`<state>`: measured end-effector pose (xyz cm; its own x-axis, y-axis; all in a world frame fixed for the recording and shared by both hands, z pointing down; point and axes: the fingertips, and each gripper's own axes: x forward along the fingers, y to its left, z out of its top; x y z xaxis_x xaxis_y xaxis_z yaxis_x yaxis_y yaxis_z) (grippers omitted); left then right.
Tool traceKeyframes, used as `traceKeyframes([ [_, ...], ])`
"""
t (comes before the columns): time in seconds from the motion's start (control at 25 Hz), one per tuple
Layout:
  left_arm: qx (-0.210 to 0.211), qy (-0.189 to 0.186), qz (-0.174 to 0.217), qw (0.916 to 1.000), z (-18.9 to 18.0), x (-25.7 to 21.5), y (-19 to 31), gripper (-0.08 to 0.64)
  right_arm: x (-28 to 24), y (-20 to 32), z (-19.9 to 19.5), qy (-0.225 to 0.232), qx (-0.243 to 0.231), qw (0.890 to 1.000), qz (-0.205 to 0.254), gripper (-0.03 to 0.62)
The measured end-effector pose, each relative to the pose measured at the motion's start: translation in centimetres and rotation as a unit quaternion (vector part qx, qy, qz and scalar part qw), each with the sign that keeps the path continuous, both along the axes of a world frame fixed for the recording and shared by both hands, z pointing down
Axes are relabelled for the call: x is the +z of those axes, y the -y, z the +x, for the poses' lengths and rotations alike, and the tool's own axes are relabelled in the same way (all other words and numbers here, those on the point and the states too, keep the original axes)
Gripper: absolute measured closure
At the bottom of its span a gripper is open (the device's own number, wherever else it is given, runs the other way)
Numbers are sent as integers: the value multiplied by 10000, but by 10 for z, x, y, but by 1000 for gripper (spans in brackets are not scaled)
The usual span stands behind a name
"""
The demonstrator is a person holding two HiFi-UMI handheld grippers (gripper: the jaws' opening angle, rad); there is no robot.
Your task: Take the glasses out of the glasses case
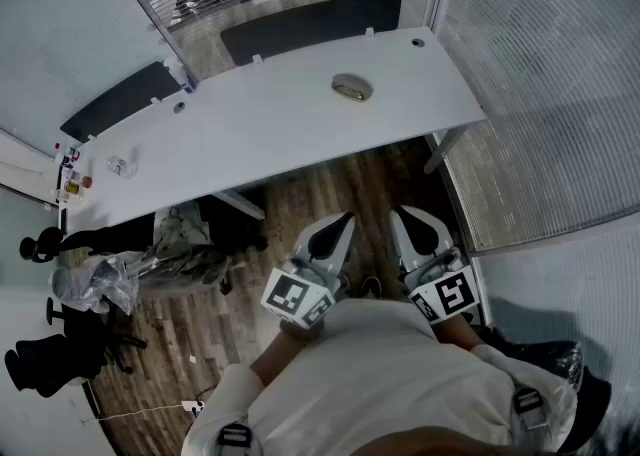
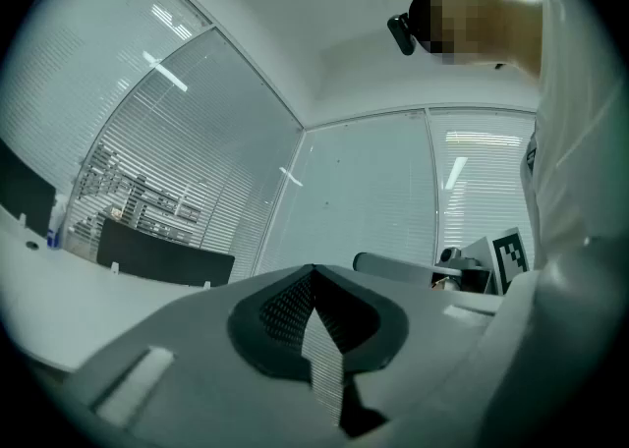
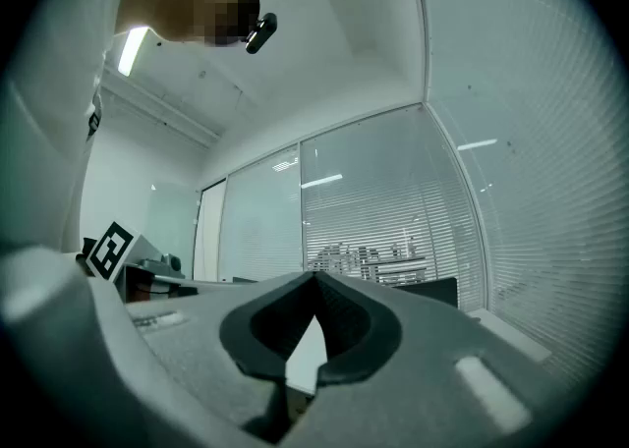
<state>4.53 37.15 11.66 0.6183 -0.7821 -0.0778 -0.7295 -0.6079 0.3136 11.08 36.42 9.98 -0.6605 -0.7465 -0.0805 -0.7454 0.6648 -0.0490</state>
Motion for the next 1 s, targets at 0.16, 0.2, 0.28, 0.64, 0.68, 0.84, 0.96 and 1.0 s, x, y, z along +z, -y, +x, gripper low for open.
traceKeyframes([
  [0.16, -7, 2, 9, 10000, -1, -1, 2, 560, -1, 0, 1, -14, -12, 10000, -8, 592],
  [0.2, 3, -11, 2, 10000, -1, -1, 2, 560, 0, 1, 1, -22, -13, 10000, -7, 594],
  [0.28, 30, -27, -25, 10000, 0, 0, 3, 560, 0, 1, 1, -30, -7, 10000, -5, 594],
  [0.64, 48, -33, -48, 10000, 1, 1, 3, 560, -4, 4, 9, 240, 127, 9996, -77, 592],
  [0.68, 49, -26, -47, 10000, 2, 2, 4, 560, -3, 4, 10, 246, 133, 9996, -83, 592],
  [0.84, 53, -20, -64, 10000, 5, 3, 4, 560, -2, 5, 14, 245, 150, 9995, -122, 592],
  [0.96, 54, -8, -93, 9999, 10, 3, 4, 560, -1, 5, 18, 245, 126, 9995, -156, 592],
  [1.0, 54, 2, -105, 9999, 13, 4, 5, 560, 0, 6, 20, 254, 111, 9995, -170, 592],
])
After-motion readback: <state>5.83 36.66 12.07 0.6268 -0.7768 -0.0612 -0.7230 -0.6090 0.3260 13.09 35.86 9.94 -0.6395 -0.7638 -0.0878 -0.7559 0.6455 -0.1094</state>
